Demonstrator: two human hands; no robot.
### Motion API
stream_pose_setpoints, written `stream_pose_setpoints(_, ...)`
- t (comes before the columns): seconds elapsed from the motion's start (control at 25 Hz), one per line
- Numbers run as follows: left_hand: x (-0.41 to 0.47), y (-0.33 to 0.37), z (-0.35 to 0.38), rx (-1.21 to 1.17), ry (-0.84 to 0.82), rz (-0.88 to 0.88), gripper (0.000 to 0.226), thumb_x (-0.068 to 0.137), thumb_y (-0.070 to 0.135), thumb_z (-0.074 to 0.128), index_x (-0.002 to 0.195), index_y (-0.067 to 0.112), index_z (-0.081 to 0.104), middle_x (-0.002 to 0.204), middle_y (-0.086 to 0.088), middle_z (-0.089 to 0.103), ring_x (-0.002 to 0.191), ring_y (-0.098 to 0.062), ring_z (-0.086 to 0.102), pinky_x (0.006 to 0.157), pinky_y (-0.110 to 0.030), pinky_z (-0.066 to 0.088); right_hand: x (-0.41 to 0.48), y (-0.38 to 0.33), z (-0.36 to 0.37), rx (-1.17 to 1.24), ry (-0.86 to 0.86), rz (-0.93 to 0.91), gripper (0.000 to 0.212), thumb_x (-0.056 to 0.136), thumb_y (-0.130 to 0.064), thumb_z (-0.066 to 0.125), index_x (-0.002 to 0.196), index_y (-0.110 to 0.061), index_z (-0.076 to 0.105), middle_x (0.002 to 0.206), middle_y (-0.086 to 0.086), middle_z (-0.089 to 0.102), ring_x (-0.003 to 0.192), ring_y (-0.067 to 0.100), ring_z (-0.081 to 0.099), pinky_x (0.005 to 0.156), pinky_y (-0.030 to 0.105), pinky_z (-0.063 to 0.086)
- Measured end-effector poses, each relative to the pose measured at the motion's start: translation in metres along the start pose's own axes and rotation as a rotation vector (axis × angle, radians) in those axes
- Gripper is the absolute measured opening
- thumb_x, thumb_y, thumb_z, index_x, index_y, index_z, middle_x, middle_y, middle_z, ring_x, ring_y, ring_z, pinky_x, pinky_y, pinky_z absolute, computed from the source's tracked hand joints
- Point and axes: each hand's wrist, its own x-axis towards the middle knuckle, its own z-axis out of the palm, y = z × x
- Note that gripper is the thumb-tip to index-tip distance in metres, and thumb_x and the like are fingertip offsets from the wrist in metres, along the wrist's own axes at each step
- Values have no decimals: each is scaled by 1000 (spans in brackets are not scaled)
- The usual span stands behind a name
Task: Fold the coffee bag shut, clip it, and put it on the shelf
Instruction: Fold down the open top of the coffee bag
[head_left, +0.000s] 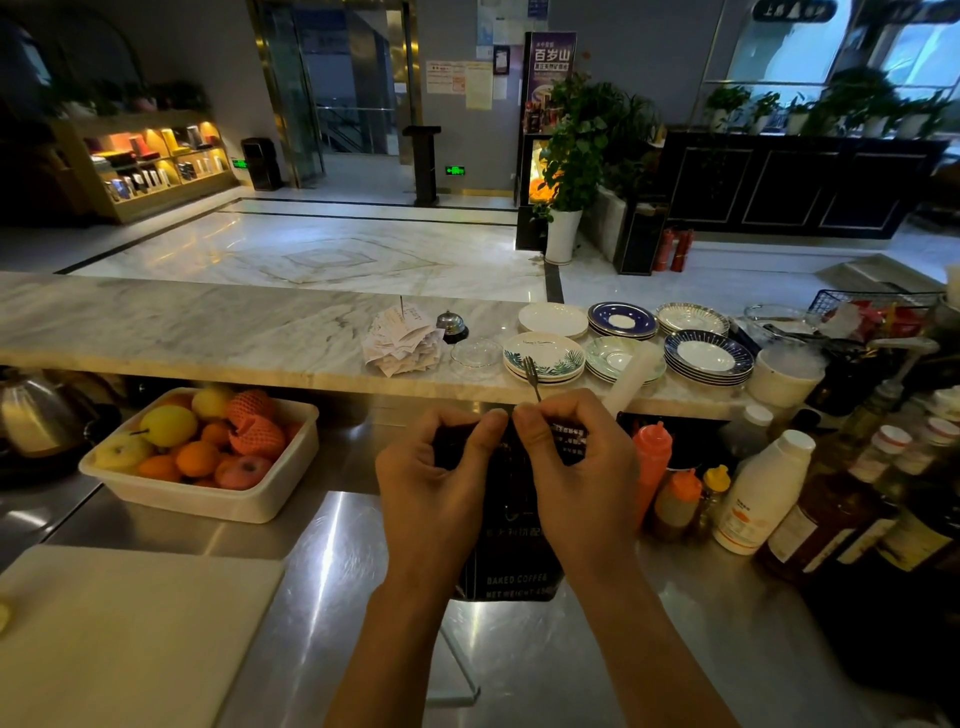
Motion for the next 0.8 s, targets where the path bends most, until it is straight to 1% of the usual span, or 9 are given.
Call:
stream_pose_setpoints(0.12, 3, 2, -4, 7, -19, -2, 21, 93, 14, 64, 80, 30, 65, 74, 23, 71, 69, 5, 68, 61, -7, 50, 5, -3, -1, -48, -13, -57, 14, 90, -26, 62, 84, -13, 64, 74, -17, 63, 73, -4, 64, 60, 6, 47)
stream_pose_setpoints(0.24, 9, 6, -11, 65, -34, 15, 26, 94, 15, 56, 78, 34, 63, 71, 24, 70, 66, 7, 66, 58, -5, 47, 12, -4, -5, -74, -50, -92, 12, 93, -18, 61, 83, -11, 64, 71, -14, 62, 68, -4, 60, 59, 6, 43)
stream_pose_setpoints(0.36, 11, 7, -15, 123, -18, 51, 23, 96, 25, 52, 78, 36, 60, 72, 25, 68, 65, 8, 63, 58, -3, 44, 13, -4, -10, -62, -114, -96, 15, 95, -18, 56, 85, -12, 65, 71, -12, 62, 66, 1, 59, 58, 11, 45)
stream_pose_setpoints(0.44, 8, 6, -14, 170, -8, 38, 23, 96, 28, 50, 77, 36, 60, 71, 22, 68, 66, 6, 63, 59, -5, 43, 10, -3, -12, -49, -159, -67, 20, 98, -24, 54, 86, -13, 66, 72, -9, 65, 67, 6, 63, 59, 18, 50)
stream_pose_setpoints(0.52, 8, 3, -19, 188, 37, -8, 26, 98, 24, 50, 76, 34, 60, 67, 16, 66, 64, 3, 62, 59, -10, 45, 9, 0, -18, -39, -117, 19, 21, 93, -32, 55, 84, -18, 67, 69, -9, 69, 68, 6, 69, 61, 23, 55)
stream_pose_setpoints(0.6, 14, 2, -32, 177, 108, -34, 30, 101, 22, 50, 76, 34, 60, 67, 18, 66, 64, 3, 62, 58, -12, 47, 12, 2, -29, -2, 15, 125, 20, 95, -29, 54, 79, -23, 64, 60, -5, 69, 60, 7, 70, 60, 31, 57)
stream_pose_setpoints(0.64, 18, 3, -39, 194, 139, -16, 29, 102, 22, 50, 77, 34, 60, 66, 20, 66, 64, 5, 62, 58, -10, 46, 14, 2, -34, 7, 90, 135, 22, 98, -26, 52, 78, -24, 62, 61, -5, 69, 57, 8, 69, 59, 35, 58)
stream_pose_setpoints(0.72, 25, 10, -41, 278, 146, 67, 23, 100, 24, 51, 81, 30, 61, 64, 21, 62, 66, 10, 61, 58, -4, 44, 20, -3, -36, 4, 156, 65, 22, 101, -30, 47, 82, -29, 60, 68, -11, 70, 63, 7, 70, 63, 31, 58)
stream_pose_setpoints(0.8, 22, 15, -31, 311, 106, 87, 17, 99, 19, 54, 85, 23, 62, 70, 20, 61, 67, 12, 61, 58, -2, 42, 20, -11, -24, 25, 49, 42, 21, 99, -39, 42, 90, -33, 59, 80, -20, 70, 76, 1, 69, 67, 17, 55)
